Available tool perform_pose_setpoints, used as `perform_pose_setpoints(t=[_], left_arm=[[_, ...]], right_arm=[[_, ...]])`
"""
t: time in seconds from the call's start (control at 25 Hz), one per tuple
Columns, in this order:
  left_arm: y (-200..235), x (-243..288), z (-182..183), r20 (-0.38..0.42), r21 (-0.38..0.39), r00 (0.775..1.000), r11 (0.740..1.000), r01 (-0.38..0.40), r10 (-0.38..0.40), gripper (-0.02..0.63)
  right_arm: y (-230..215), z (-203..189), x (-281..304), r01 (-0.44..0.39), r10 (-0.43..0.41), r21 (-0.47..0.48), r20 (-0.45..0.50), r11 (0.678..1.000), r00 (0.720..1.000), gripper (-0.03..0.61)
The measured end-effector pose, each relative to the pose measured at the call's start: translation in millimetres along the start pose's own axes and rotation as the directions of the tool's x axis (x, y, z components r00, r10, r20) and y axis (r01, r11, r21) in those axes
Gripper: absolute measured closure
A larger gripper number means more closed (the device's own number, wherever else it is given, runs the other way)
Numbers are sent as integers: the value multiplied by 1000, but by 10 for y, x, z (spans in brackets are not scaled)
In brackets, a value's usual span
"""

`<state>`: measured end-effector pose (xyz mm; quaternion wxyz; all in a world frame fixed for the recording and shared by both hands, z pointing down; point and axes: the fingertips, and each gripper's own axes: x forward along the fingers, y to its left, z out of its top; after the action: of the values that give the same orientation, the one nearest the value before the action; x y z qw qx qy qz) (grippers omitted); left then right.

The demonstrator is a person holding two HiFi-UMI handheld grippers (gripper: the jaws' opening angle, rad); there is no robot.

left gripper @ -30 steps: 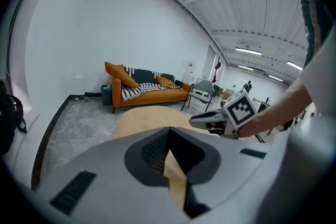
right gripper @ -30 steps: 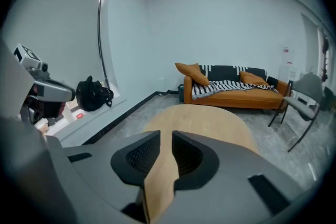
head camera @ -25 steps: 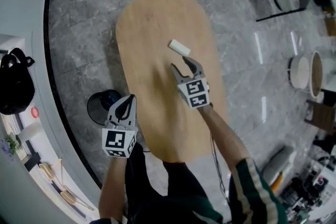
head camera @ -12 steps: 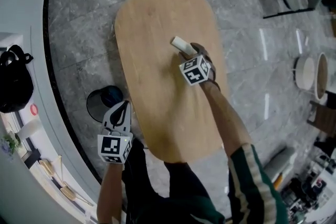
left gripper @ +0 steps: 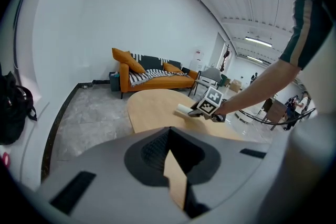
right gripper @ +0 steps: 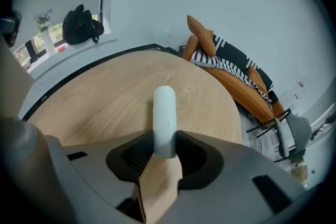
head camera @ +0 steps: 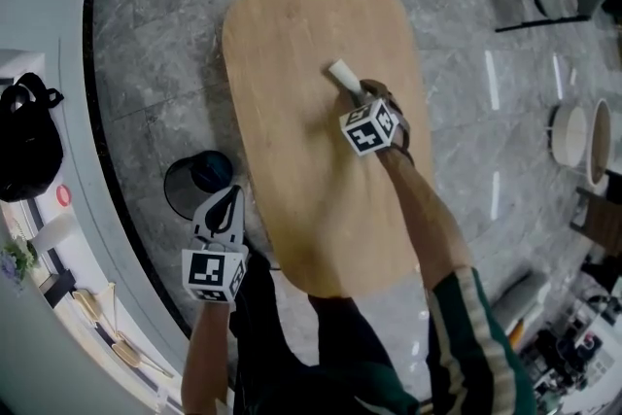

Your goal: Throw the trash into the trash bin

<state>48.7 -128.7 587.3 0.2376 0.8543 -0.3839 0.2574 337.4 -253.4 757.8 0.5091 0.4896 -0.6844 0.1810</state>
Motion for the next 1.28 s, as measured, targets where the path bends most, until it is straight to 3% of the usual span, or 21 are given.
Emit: perform_pose_setpoints(t=[0.24, 0.6, 1.04, 1.28], left_arm=[[159, -264, -17, 31, -14, 999, 1000, -25, 26, 612], [826, -999, -320, 72, -50, 993, 995, -89, 93, 612], [1516, -1843, -752, 122, -61, 986, 992, -107, 113, 612], [1702, -2183, -882, 143, -86, 977, 986, -145, 156, 612]], right_arm=[[432, 418, -441, -71, 66, 53, 97, 996, 993, 449], [1723, 1148, -938, -230, 201, 101, 233, 968, 952, 449], [3225, 1604, -1327, -321, 283, 95, 284, 942, 916, 449], [3918, 1567, -1350, -360, 325, 95, 263, 928, 908, 449]])
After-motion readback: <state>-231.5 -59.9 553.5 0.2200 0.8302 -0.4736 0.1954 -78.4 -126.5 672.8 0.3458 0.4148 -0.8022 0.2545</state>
